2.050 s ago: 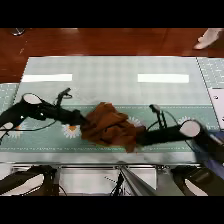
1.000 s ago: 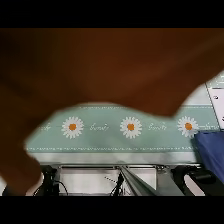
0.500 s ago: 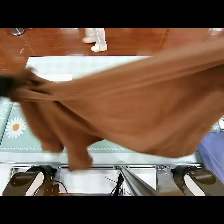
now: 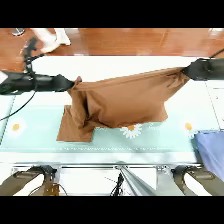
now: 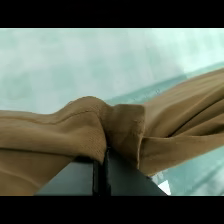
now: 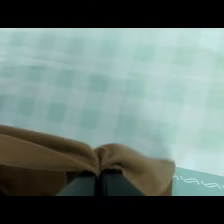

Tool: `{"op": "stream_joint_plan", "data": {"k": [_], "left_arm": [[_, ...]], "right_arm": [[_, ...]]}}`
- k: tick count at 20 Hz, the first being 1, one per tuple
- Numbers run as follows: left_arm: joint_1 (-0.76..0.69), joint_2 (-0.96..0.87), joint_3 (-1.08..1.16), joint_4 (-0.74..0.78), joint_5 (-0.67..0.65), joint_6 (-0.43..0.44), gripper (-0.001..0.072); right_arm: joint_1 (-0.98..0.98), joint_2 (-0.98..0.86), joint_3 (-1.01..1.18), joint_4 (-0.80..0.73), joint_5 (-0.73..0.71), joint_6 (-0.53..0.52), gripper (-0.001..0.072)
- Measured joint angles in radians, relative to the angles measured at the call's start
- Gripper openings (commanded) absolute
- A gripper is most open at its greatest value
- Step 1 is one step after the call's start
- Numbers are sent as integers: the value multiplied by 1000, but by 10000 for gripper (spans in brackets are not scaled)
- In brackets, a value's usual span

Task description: Fold the shirts.

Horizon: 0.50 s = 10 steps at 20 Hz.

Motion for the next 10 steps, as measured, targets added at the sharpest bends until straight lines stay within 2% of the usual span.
{"op": "stream_joint_plan", "data": {"k": [3, 4, 5, 6, 7, 8, 10], "left_arm": [[-37, -162, 66, -15, 90, 9, 31], [-45, -205, 87, -29, 104, 10, 208], [-51, -241, 101, -46, 114, 12, 649], [-55, -270, 115, -62, 124, 13, 705], [-55, -290, 127, -74, 124, 10, 705], [-49, -307, 141, -75, 109, 10, 704], [-11, -325, 179, -44, 36, -2, 703]], "right_arm": [[-51, -170, -8, 75, -93, 2, 27], [-60, -217, -8, 101, -122, 2, 27], [-66, -266, -9, 130, -153, 2, 29], [-73, -306, -10, 153, -177, 2, 156], [-81, -343, -10, 190, -195, 2, 571], [-91, -371, -10, 226, -211, 2, 623], [-130, -407, -5, 296, -207, -6, 622]]}}
